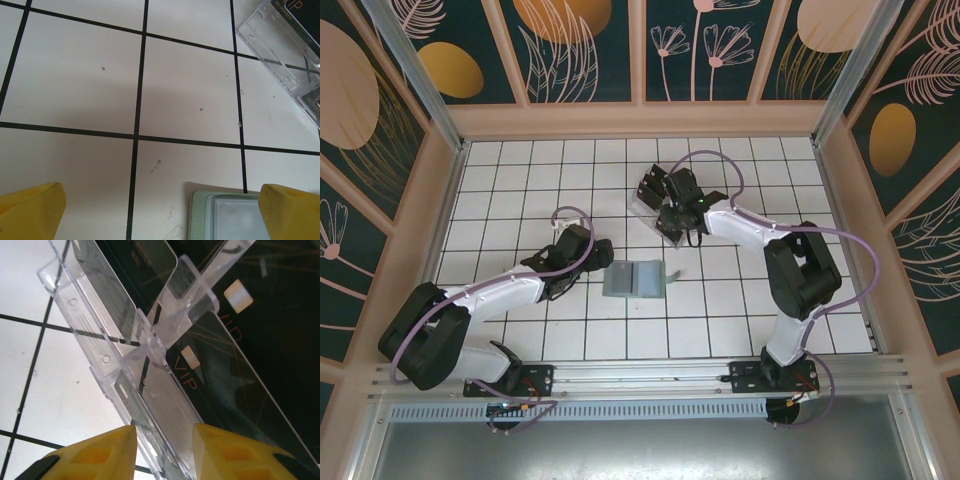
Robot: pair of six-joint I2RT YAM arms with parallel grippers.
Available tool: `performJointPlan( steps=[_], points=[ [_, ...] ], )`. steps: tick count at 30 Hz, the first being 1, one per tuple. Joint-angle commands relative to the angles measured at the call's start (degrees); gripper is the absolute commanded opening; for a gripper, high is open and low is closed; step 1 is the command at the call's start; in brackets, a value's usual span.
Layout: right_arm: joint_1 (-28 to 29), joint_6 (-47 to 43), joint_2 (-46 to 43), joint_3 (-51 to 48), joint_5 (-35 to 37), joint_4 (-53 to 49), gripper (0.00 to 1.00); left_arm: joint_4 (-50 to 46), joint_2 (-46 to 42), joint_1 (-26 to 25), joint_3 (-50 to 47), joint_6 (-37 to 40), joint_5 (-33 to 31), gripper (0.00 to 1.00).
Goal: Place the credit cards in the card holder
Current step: Move the card holder to the center of the table, then pick up the credit card from the storage box.
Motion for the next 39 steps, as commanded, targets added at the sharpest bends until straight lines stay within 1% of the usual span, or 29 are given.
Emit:
performJointPlan(
  steps=[1,12,18,31,39],
  points=[
    [0.87,-1.30,2.06,2.14,2.65,-1.33,0.35,1.51,0.08,0.47,0.28,0.61,0.92,0.98],
    [2.05,-2.22,5.79,3.46,2.56,-2.04,0.33,2.17,-0.17,0.71,-0.57,0.13,1.04,0.98],
    [2.55,-2.14,4.89,3.35,1.32,-2.29,0.27,2.51,0.48,0.75,-0.57,0.03,1.21,0.98],
    [2.47,-2.06,3.90,3.55,0.16,-2.38,0.23,3.31,0.72,0.74,-1.35,-0.36,1.90,0.98],
    [2.25,-1.72,3.07,3.71,-0.43,-2.38,0.24,3.53,0.56,0.77,-1.97,-0.51,2.04,0.98]
  ],
)
